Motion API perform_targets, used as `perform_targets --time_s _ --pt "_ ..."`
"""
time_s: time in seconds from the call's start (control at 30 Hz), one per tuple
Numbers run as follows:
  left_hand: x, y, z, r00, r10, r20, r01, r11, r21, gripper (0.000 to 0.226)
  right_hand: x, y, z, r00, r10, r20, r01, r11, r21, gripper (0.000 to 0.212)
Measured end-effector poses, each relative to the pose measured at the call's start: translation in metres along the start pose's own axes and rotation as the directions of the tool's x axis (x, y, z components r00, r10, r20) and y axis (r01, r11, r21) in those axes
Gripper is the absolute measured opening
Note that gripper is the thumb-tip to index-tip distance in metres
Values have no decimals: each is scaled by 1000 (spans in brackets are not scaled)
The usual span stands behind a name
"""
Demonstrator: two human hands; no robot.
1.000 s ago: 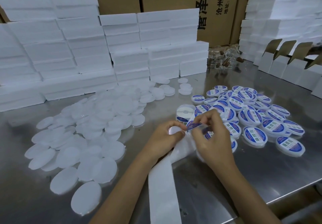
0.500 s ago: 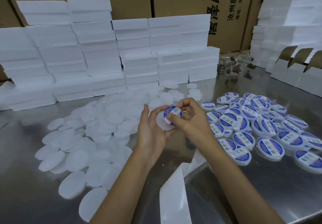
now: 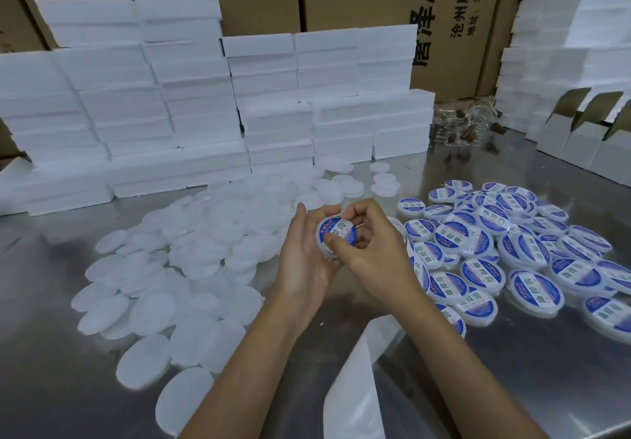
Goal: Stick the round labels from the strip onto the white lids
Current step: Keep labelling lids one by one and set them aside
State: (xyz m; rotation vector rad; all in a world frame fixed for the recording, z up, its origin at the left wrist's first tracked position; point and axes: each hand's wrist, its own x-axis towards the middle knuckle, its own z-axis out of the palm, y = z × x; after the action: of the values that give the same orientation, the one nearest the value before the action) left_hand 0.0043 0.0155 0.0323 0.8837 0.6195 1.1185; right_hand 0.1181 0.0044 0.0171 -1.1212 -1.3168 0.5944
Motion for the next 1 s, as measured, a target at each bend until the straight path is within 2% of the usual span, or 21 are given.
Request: perform_targets --time_s 0.13,0.43,0.7,0.83,0.9,1.0 --pt "1 -2 -1 999 29 36 -32 997 75 51 -1 2 0 1000 -14 -4 13 1000 -28 34" --pt "0 -2 1 995 95 43 -101 978 181 44 -5 1 0 995 -58 -86 37 973 -229 31" --pt "-2 -1 3 997 72 22 -74 990 117 46 -6 2 -5 993 -56 -104 22 954 -300 32" --pt "-3 3 3 999 43 2 -43 999 16 46 -12 -3 -2 988 -72 -137 20 937 -350 50" --pt "-4 6 3 999 36 10 -36 999 -37 46 -15 -5 -3 986 -65 -153 -6 906 -423 54" --pt "-5 7 3 999 24 35 -20 994 -109 48 -18 -7 -5 986 -99 -136 -1 806 -593 51"
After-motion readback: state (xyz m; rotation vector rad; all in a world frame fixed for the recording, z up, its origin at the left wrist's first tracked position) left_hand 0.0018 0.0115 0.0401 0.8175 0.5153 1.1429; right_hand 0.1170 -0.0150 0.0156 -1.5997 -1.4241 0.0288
